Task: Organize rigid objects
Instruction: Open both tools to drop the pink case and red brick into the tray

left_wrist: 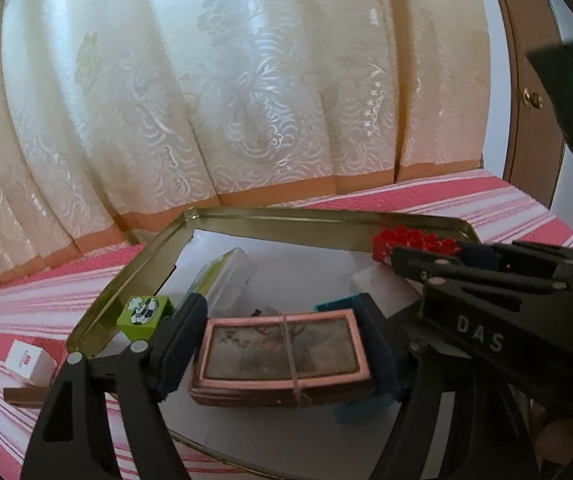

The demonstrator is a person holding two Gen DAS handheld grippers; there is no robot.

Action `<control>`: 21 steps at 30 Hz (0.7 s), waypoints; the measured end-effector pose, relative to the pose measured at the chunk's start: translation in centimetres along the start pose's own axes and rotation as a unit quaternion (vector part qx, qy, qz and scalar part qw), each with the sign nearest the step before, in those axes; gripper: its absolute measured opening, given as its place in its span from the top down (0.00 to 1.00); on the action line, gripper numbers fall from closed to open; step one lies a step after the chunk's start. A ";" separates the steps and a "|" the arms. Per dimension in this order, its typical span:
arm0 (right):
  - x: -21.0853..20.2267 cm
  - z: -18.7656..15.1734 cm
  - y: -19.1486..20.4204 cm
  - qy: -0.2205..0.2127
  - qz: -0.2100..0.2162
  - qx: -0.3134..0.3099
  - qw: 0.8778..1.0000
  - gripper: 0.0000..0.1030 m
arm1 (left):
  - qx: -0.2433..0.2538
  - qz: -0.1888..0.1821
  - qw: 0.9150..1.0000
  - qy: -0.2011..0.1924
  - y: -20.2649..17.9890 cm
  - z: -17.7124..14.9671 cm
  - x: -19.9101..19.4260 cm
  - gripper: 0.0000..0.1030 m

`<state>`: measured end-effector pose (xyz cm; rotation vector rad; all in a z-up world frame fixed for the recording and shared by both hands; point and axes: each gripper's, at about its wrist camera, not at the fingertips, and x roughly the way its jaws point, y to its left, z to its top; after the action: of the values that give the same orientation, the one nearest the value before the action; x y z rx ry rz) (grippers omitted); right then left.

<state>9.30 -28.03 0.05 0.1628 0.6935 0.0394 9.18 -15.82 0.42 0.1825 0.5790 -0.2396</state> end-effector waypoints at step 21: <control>-3.5 0.0 -0.8 -0.083 0.004 0.068 0.994 0.29 | -0.042 -0.001 0.999 -0.028 2.4 -0.3 -2.0 0.00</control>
<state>6.60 -29.15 2.17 0.2956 0.5295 -0.0132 8.04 -13.09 1.55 0.0941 0.5333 -0.2206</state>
